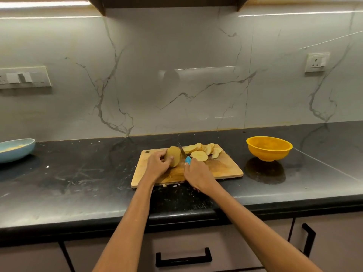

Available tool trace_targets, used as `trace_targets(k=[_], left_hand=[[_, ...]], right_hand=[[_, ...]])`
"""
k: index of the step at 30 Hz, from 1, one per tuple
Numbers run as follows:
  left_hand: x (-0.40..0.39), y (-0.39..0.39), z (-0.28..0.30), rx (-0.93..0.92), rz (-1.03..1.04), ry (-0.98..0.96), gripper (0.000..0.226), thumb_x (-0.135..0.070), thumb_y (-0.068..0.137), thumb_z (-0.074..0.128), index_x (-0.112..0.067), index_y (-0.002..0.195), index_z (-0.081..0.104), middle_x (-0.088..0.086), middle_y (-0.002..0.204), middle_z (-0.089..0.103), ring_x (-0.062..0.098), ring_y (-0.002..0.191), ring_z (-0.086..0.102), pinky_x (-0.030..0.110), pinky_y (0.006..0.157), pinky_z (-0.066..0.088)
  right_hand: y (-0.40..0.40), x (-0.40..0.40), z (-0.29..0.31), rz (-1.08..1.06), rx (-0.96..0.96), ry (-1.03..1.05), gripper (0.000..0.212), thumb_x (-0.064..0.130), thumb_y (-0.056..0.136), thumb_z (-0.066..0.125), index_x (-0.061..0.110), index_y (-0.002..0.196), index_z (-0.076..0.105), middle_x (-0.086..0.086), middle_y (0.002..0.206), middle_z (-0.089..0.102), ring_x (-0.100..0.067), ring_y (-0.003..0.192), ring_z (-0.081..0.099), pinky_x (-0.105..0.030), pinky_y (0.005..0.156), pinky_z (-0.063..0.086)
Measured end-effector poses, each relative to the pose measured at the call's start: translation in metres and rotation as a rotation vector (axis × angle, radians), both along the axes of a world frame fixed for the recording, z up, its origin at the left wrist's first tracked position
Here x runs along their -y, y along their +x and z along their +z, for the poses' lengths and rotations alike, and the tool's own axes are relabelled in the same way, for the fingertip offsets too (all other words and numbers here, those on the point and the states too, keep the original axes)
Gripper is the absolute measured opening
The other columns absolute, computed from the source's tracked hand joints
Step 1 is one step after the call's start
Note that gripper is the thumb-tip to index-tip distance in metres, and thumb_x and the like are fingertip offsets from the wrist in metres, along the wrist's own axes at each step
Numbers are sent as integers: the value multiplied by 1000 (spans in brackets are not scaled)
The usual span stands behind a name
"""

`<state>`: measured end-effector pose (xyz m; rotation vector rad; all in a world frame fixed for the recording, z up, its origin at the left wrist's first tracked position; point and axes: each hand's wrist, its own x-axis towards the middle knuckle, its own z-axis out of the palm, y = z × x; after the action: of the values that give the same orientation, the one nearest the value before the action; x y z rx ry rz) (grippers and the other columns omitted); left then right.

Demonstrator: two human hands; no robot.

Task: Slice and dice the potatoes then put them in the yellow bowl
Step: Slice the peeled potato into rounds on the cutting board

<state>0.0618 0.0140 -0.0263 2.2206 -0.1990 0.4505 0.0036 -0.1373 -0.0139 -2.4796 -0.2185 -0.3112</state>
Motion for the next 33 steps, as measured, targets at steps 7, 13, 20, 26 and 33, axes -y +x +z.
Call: trace_targets(k=[7,13,20,26,33], left_hand=[[-8,2,-4,-19,57,-34,69,-42,78,70,-9,133,47,8,133,52,23,115,52,31,95,44],[-8,-2,0,39,-24,-104,65,-29,80,72,-14,137,45,8,132,54,24,117,53,41,103,43],[-11,3,-1,16,9,-88,55,-31,76,74,-8,124,58,7,116,65,21,105,60,43,95,49],[-6,2,0,49,35,-88,47,-28,78,74,-7,118,62,7,112,66,20,102,61,41,94,49],[-6,2,0,50,36,-100,40,-28,78,73,-9,112,64,4,102,68,20,97,61,43,93,49]], right_hand=[[-10,-8,12,75,18,-23,34,31,103,34,5,118,51,-2,90,54,-10,76,53,-23,66,40],[-16,-5,14,44,-1,4,34,31,103,35,5,114,53,-2,87,55,-10,76,53,-23,65,40],[-21,-7,18,45,-65,-9,33,31,103,34,4,107,54,1,70,53,-7,58,52,-18,55,44],[-20,-7,22,41,-80,-23,35,32,104,32,4,103,54,-1,68,55,-8,52,53,-18,54,46],[-23,-10,23,47,-66,-13,32,30,103,36,5,106,55,1,70,53,-9,62,55,-22,61,48]])
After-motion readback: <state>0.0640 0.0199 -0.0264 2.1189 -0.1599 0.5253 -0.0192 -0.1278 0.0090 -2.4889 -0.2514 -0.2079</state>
